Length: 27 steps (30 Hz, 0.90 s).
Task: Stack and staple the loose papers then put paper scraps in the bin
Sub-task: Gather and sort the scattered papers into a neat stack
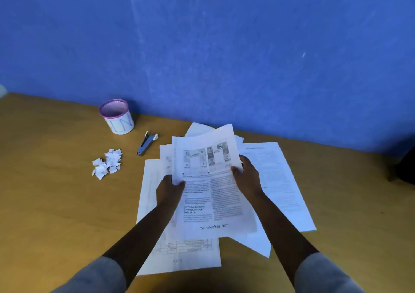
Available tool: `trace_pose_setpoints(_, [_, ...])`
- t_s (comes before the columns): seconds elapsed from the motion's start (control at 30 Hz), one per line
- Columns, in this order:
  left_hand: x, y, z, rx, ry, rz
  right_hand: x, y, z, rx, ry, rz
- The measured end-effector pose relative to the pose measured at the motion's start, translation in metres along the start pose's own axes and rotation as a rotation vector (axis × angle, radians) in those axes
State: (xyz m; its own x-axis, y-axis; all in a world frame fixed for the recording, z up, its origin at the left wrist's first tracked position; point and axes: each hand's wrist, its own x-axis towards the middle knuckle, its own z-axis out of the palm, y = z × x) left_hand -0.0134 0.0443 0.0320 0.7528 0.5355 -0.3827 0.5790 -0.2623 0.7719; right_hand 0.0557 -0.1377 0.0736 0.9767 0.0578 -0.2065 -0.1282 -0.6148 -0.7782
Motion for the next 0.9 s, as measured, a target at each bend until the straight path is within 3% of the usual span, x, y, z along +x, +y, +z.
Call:
trace_pose_setpoints(0.27, [0.019, -0.032, -0.010, 0.024, 0.076, -0.226, 0.001, 0.003, 0.038, -0.047, -0.120, 0.062])
trace_pose_setpoints(0.43, [0.021, -0.028, -0.006, 0.065, 0.138, -0.344, 0.006, 0.014, 0.049, -0.344, -0.125, 0.112])
trace_pose_setpoints(0.63, [0.025, -0.022, 0.002, -0.273, 0.102, -0.439, 0.008, 0.017, 0.056, -0.406, -0.131, 0.137])
trace_pose_setpoints(0.73, [0.028, -0.017, -0.005, -0.465, 0.018, -0.434, 0.010, 0.021, 0.056, -0.406, -0.130, 0.118])
trace_pose_setpoints(0.9, [0.035, -0.024, -0.020, -0.481, -0.256, -0.386, 0.014, 0.027, 0.055, -0.398, -0.141, 0.100])
